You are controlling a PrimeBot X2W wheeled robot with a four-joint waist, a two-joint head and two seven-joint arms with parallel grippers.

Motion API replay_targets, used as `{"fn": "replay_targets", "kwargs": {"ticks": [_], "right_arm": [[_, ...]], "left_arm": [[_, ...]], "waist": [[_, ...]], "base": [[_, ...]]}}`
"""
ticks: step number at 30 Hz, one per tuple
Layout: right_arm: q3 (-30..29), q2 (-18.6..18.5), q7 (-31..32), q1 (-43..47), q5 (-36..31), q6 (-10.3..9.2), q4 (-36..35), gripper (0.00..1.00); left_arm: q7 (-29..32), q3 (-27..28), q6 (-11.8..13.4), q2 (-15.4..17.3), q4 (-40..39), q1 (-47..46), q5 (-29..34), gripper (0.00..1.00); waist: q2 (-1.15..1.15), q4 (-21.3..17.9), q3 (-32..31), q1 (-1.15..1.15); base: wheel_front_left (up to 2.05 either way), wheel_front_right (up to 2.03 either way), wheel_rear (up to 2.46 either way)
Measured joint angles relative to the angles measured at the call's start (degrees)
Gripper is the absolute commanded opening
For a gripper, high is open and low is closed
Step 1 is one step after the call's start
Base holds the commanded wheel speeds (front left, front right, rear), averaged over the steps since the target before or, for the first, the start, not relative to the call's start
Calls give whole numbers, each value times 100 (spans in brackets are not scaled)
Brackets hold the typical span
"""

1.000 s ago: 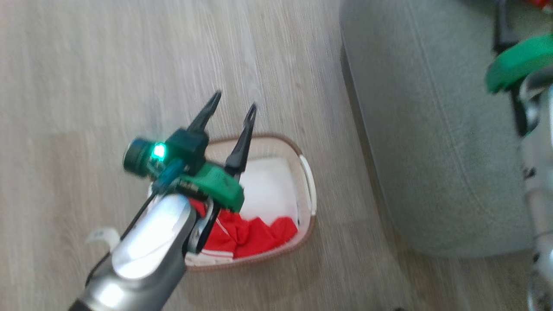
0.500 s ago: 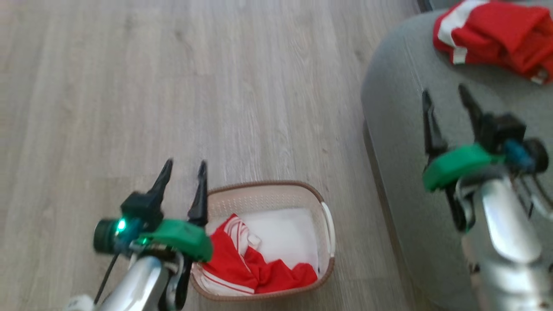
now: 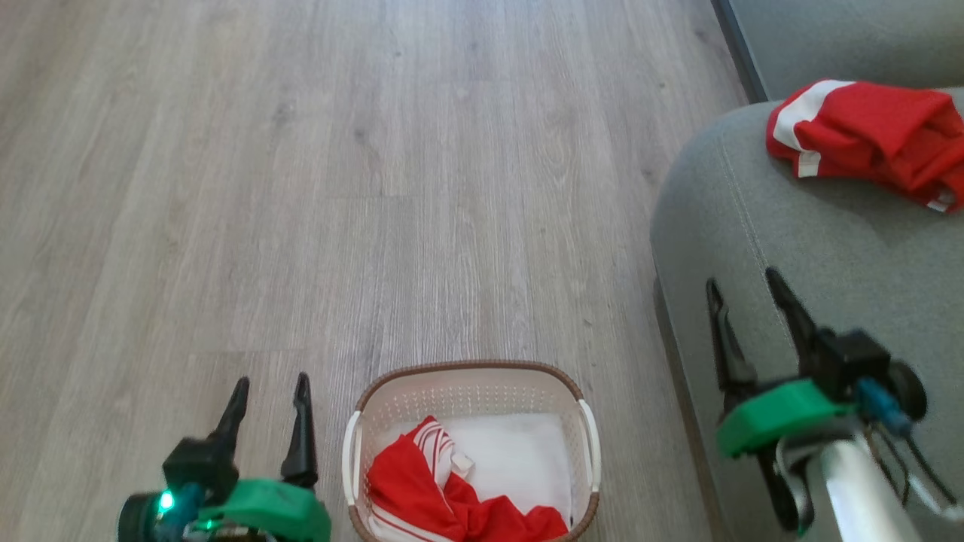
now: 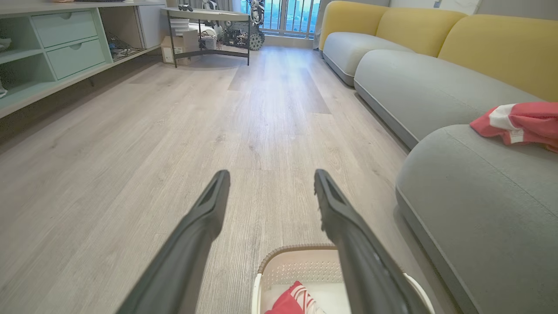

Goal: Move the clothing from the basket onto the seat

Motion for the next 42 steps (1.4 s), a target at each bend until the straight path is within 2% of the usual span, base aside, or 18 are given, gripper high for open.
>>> {"fn": "replay_targets", "kwargs": {"ticks": [9, 42], "right_arm": [[2, 25, 0, 599, 335, 0, -255, 100], [49, 34, 0, 703, 365, 0, -203, 100]], "left_arm": [[0, 367, -165, -136, -180, 497, 220, 100], [0, 913, -606, -534, -60, 617, 713, 100]], "waist": [[0, 34, -153, 0], [-1, 36, -218, 0]], "base": [[0, 0, 0], [0, 0, 0]]}}
